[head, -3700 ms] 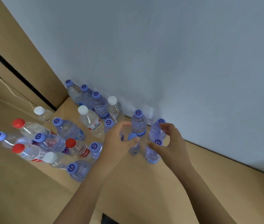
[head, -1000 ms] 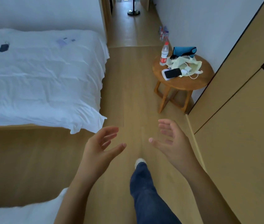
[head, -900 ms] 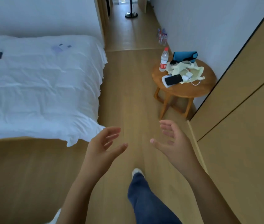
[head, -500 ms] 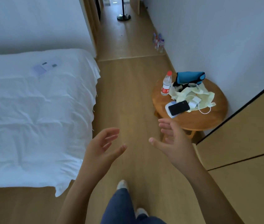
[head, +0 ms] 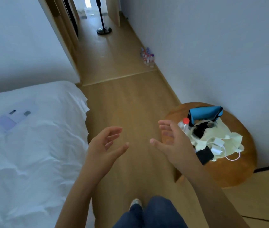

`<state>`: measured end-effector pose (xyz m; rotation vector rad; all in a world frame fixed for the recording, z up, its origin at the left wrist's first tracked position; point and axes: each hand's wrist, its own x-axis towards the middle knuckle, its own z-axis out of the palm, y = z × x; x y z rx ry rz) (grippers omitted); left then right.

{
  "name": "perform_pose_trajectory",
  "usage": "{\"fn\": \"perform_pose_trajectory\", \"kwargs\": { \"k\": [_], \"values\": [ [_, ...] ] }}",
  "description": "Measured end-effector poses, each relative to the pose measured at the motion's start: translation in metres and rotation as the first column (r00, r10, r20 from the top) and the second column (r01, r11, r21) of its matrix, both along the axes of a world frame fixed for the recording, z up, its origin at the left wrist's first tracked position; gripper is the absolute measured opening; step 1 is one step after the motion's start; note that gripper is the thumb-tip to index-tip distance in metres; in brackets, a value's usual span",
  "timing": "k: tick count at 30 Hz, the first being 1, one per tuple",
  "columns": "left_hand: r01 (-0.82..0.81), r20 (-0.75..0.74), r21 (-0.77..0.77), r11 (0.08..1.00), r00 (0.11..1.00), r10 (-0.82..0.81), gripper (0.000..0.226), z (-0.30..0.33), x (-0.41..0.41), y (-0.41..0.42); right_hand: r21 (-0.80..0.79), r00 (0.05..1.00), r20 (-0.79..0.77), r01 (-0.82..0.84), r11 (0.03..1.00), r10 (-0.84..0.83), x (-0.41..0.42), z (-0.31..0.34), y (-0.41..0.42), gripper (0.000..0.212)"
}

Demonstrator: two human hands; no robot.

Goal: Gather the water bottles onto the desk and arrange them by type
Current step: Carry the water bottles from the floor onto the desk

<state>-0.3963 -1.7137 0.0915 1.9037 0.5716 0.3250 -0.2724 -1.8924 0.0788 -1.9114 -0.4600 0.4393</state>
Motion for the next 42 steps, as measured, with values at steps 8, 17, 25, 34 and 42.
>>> {"fn": "perform_pose_trajectory", "kwargs": {
  "k": [8, 17, 25, 34, 42],
  "values": [
    [0.026, -0.023, -0.041, 0.999, 0.999, -0.027, 0.039, -0.014, 0.152, 0.116, -0.005, 0.999, -0.023, 0.045, 0.999, -0.045, 0.147, -0.017, 0.116, 0.053],
    [0.053, -0.046, -0.023, 0.998, 0.997, -0.054, 0.041, -0.009, 0.368, 0.246, -0.042, 0.996, 0.041, 0.078, 0.996, -0.076, 0.368, -0.011, 0.245, 0.054],
    [0.054, -0.027, -0.032, 0.998, 0.998, -0.055, 0.040, -0.009, 0.512, 0.362, -0.034, 0.994, 0.022, 0.109, 0.993, -0.109, 0.514, -0.004, 0.354, 0.054],
    [0.113, 0.003, 0.003, 0.994, 0.994, -0.113, 0.039, 0.000, 0.693, 0.547, -0.032, 0.981, 0.063, 0.188, 0.982, -0.186, 0.679, -0.001, 0.524, 0.051],
    [0.187, -0.027, -0.001, 0.982, 0.982, -0.187, 0.038, 0.010, 0.825, 0.675, -0.007, 0.968, 0.034, 0.248, 0.969, -0.247, 0.801, -0.004, 0.642, 0.052]
  ]
}}
